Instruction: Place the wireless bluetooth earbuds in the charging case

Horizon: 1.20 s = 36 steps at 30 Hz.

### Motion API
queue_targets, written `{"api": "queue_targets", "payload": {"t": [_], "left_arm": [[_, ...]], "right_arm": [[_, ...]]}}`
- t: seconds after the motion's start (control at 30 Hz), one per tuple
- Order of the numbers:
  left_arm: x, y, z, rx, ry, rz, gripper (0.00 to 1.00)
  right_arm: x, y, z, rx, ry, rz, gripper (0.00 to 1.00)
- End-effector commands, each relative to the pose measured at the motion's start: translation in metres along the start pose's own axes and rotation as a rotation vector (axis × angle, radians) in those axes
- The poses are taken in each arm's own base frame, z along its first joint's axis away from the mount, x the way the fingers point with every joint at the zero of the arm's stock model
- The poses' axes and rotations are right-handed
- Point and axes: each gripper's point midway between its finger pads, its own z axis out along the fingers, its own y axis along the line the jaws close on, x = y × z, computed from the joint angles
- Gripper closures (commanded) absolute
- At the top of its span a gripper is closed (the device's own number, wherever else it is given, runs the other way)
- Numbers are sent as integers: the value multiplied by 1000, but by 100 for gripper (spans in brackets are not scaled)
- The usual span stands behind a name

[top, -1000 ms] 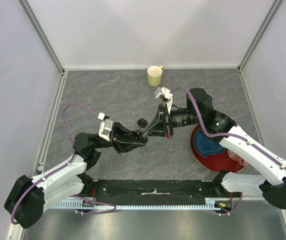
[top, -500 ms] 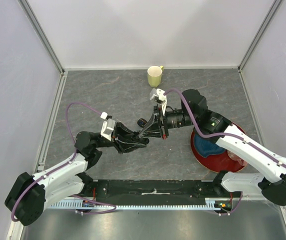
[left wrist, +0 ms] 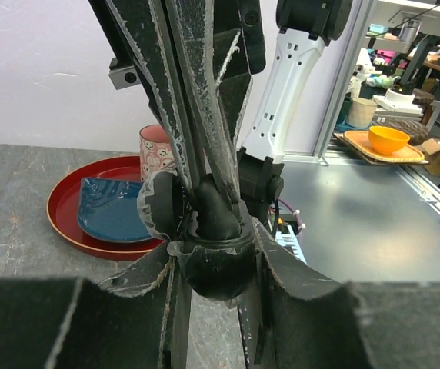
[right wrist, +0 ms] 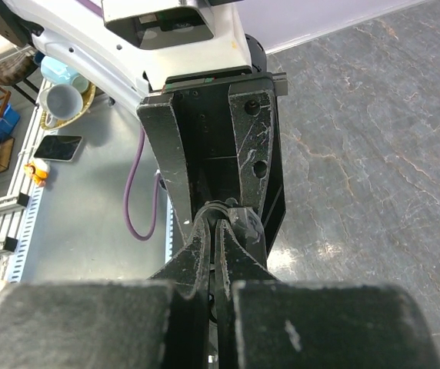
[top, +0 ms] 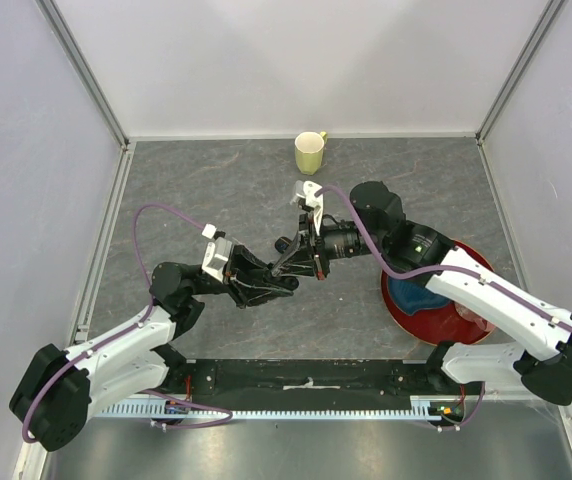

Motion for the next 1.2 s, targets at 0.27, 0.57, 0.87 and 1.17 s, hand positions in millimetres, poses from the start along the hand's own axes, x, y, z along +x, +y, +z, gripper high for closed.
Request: {"api": "queue_targets", "payload": {"t": [0.27, 0.57, 0.87, 1.17], "left_arm": [[-27, 1, 4, -34, -85, 83, 98], [-30, 6, 0, -81, -109, 105, 98], [-27, 5, -2, -87, -105, 100, 98], [-27, 5, -2, -87, -99, 100, 98]], "right_arm": [[16, -9, 3, 82, 86, -40, 100], [21, -8, 0, 104, 115, -51, 92], [-3, -7, -10, 158, 35, -83, 66], [-51, 13, -29, 163, -175, -120, 50]]}}
